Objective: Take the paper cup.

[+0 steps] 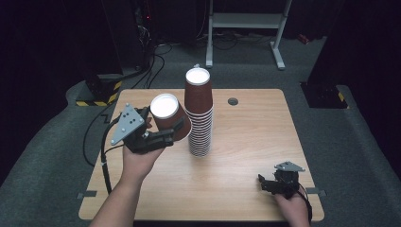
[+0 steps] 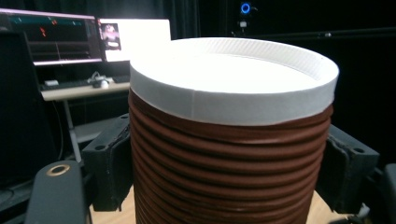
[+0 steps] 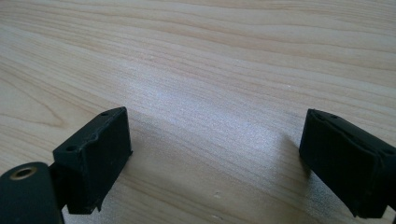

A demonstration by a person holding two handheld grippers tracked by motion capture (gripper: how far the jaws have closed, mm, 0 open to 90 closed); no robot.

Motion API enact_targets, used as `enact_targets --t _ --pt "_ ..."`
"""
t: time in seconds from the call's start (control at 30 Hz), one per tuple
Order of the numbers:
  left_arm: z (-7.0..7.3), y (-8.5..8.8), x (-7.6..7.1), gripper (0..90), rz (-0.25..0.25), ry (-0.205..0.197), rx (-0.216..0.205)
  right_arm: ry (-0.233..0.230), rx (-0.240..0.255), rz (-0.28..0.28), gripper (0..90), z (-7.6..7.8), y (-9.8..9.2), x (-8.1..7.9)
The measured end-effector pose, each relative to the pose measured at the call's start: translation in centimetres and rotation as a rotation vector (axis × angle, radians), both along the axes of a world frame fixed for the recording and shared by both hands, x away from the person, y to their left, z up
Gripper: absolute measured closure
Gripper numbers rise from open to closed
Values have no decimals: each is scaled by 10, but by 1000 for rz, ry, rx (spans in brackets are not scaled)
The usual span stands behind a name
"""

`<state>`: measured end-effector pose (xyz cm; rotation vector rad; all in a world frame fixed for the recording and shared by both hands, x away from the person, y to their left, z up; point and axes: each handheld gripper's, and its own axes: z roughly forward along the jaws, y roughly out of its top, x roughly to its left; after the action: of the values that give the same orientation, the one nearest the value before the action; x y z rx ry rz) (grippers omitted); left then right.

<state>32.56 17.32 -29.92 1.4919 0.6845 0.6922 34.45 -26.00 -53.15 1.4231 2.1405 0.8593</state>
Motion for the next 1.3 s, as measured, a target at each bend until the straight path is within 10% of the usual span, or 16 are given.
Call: enact_targets --t 0.8,1.3 --pt "-81 -16 3 198 -99 154 67 -1 -1 23 97 0 0 -2" --pt "-137 -50 11 198 -228 323 51 -123 4 97 150 8 8 -20"
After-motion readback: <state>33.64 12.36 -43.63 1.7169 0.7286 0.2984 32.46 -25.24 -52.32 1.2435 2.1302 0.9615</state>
